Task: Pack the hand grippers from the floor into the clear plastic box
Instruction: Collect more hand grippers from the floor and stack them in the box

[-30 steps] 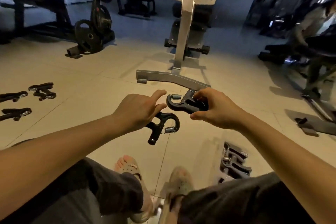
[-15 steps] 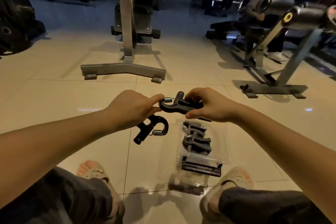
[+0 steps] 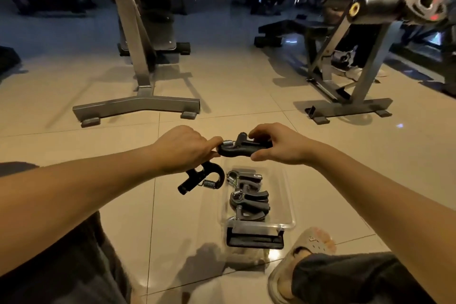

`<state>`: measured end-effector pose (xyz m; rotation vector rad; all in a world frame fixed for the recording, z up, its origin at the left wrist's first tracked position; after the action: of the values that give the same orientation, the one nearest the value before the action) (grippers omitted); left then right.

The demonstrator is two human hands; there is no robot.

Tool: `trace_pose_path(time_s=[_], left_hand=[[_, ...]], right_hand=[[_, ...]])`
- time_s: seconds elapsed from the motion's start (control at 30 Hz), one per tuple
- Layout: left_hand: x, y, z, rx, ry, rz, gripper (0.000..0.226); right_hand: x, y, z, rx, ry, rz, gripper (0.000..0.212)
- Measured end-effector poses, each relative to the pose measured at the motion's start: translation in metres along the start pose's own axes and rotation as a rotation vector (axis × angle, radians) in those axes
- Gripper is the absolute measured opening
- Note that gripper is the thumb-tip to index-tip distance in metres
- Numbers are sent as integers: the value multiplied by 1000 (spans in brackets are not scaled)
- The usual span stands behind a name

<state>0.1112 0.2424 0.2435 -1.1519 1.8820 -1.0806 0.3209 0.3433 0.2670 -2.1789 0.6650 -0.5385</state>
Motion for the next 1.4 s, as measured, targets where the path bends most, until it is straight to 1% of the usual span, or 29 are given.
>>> trace_pose_path(time_s=[0.1, 0.13, 0.2, 0.27, 0.33, 0.4, 0.47, 0.6, 0.7, 0.83, 0.9, 1.03, 1.2, 1.3, 1.4], left_hand=[[-19, 11, -4, 22, 53, -23, 45], [-21, 17, -5, 20, 41, -28, 45], [-25, 37, -11, 36, -34, -62, 44], [-33, 58, -18, 117, -140, -168, 42], [-50, 75, -22, 181, -155, -214, 44], [-66, 90, -25, 234, -145, -194, 46], [-76, 108, -27, 299, -154, -212, 49], [-83, 139, -25, 359, -128, -306, 52], [-80, 159, -25, 449, -154, -408, 54], [-74, 175, -24, 609, -196, -541, 48], [-75, 179, -24, 669, -210, -580, 46], [-79, 191, -20, 732, -236, -614, 46], [-79, 202, -18, 769, -267, -660, 45], [-84, 203, -17, 794, -276, -667, 43], [-90, 202, -13, 819, -271, -667, 44]], right_hand=[[-14, 2, 15, 65, 34, -34, 50], [-19, 5, 21, 86, 51, -55, 48], [-30, 14, 36, 119, 74, -103, 43], [-42, 24, 52, 143, 90, -141, 38], [-54, 34, 71, 154, 99, -163, 35], [-64, 43, 91, 163, 117, -191, 38], [-75, 52, 110, 193, 130, -212, 40], [-96, 72, 141, 246, 154, -222, 48], [-103, 96, 158, 278, 161, -278, 48], [-103, 130, 177, 287, 171, -355, 58], [-103, 146, 182, 307, 152, -396, 59], [-100, 170, 192, 315, 136, -439, 62], [-85, 198, 201, 308, 98, -491, 60], [-79, 211, 203, 305, 68, -495, 62], [-80, 217, 208, 295, 64, -479, 58]])
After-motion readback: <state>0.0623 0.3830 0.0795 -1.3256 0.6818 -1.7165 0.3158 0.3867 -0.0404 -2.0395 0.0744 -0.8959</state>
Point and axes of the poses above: each hand's wrist, its own x-axis away from the middle knuckle, its own y-axis out of the palm, z = x × y, the point moved 3 cm from there along -x, towards the middle knuckle, and after that the axes turned 2 degrees about -z, right-handed, at the moved point
